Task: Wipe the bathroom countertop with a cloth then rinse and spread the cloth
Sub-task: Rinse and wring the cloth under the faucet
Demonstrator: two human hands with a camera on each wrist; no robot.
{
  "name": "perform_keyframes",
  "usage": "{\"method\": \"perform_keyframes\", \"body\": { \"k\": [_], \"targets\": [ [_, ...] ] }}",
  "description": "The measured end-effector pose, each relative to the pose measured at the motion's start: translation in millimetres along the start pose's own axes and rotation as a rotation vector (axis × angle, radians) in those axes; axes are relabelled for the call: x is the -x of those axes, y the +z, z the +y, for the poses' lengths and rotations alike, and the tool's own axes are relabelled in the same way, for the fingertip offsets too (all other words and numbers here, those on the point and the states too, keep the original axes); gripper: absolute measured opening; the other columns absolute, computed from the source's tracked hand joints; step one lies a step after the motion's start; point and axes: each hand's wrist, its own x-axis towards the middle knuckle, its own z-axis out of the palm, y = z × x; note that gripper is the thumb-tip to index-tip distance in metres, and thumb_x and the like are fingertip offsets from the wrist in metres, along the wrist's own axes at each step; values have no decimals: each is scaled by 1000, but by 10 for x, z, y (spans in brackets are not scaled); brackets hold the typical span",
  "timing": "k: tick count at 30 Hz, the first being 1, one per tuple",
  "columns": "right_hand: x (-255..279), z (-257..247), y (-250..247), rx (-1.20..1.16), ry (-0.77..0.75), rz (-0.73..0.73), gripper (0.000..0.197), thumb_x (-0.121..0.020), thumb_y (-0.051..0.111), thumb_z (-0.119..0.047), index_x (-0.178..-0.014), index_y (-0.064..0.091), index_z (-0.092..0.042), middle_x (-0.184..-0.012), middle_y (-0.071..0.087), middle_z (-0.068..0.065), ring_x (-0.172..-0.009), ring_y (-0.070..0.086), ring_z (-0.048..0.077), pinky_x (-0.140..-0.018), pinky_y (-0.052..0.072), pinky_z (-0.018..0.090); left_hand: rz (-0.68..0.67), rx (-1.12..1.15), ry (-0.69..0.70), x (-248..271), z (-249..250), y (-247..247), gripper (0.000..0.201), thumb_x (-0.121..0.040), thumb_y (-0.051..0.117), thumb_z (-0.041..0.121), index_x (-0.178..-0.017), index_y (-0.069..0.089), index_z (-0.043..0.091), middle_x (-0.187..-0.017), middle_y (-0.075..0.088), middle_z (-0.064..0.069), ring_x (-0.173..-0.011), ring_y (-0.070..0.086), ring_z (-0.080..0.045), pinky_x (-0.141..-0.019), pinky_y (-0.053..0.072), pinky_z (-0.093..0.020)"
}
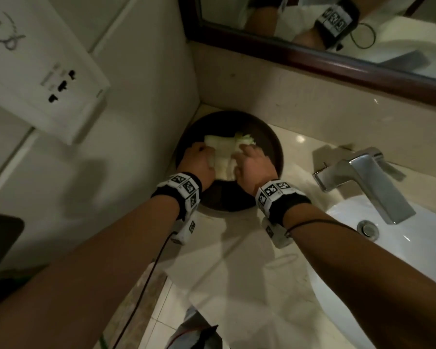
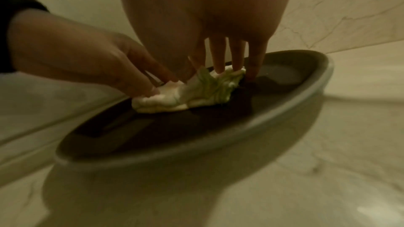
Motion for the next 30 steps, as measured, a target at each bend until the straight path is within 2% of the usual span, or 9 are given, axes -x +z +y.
{"method": "perform_keyframes", "body": {
  "k": [5,8,13,17,20,22,24,27,30],
  "targets": [
    [11,-21,-21,107,2,-69,48,-93,47,-27,-141,43,-23,-155,28,5,-143,21,29,-105,34,46,-81,-184,32,61,-7,-51,54,-92,51,22,-145,38,18,-156,23,-9,-133,31,-38,-108,34,-42],
    [56,-21,-42,77,33,-125,51,-96,44,-30,-146,36,-25,-159,20,2,-146,16,28,-107,32,48,-138,-192,35,63,27,-130,57,-89,55,24,-143,41,18,-152,30,-11,-129,35,-39,-106,36,-41],
    [232,-12,-148,42,82,-111,55,-95,47,-32,-148,33,-25,-159,16,5,-146,13,30,-110,33,50,-76,-93,-8,186,162,-243,55,-91,56,30,-142,43,18,-145,40,-13,-131,39,-32,-107,36,-38],
    [401,8,-383,-24,106,55,50,-93,49,-29,-142,44,-21,-152,31,13,-139,28,34,-106,38,46,57,37,36,312,369,-411,42,-91,56,31,-131,56,21,-134,54,-8,-121,51,-28,-100,41,-32],
    [582,21,-721,-75,131,204,33,-92,49,-28,-122,59,-15,-126,53,13,-116,50,34,-91,47,40,110,138,108,409,591,-572,26,-89,55,36,-110,66,26,-114,67,-2,-104,61,-24,-94,49,-37],
    [741,27,-985,-78,154,297,23,-93,47,-28,-103,60,-12,-109,60,15,-101,57,35,-80,46,37,170,176,168,486,763,-704,19,-87,54,40,-92,68,27,-92,70,3,-89,64,-22,-85,53,-38],
    [932,42,-1256,-67,195,379,20,-93,48,-26,-95,59,-10,-101,63,16,-94,59,36,-74,42,35,201,200,238,581,960,-846,24,-88,55,41,-82,66,20,-78,67,1,-78,63,-23,-77,54,-38],
    [1281,62,-1666,-31,281,488,17,-90,50,-27,-89,59,-12,-93,65,14,-87,60,35,-68,36,32,251,191,359,750,1281,-1072,24,-89,56,32,-74,60,13,-71,62,-5,-72,58,-28,-70,50,-35],
    [1651,84,-2062,-5,347,585,16,-87,51,-29,-83,57,-14,-86,66,11,-77,57,31,-66,35,30,328,172,484,945,1593,-1303,29,-85,57,24,-60,46,15,-55,47,2,-62,48,-26,-61,42,-33]
  ]
}}
